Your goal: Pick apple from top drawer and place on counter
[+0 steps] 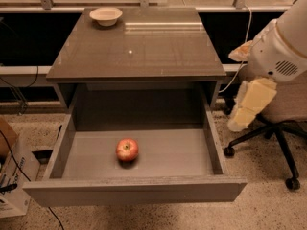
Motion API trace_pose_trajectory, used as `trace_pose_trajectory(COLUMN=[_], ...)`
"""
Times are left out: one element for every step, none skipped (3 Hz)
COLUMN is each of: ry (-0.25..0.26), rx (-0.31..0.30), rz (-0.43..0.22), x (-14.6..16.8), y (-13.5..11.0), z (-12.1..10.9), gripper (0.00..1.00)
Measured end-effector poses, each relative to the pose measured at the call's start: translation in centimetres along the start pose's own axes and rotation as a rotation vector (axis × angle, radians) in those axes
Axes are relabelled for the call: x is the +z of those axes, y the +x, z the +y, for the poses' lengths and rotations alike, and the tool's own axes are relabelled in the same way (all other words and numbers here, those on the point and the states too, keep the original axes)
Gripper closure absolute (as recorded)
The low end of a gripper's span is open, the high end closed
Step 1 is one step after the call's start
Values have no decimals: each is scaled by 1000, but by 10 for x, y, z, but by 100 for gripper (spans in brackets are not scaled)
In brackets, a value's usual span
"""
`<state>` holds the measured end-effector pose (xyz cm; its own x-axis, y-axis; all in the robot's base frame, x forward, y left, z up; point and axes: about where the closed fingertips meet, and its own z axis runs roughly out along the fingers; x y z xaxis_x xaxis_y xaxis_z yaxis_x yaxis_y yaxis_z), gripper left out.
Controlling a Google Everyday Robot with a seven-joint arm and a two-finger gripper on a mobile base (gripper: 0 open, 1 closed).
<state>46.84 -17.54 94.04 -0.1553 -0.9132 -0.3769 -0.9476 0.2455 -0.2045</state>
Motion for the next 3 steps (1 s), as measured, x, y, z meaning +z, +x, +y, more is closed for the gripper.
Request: trace_pose_trajectory(ry=[-30,-68,-130], rx=[15,7,-9], rz=[-122,-200,-246], x=[37,79,120], y=[-15,-32,-45], z=[-1,-5,-10], gripper=[0,0,0])
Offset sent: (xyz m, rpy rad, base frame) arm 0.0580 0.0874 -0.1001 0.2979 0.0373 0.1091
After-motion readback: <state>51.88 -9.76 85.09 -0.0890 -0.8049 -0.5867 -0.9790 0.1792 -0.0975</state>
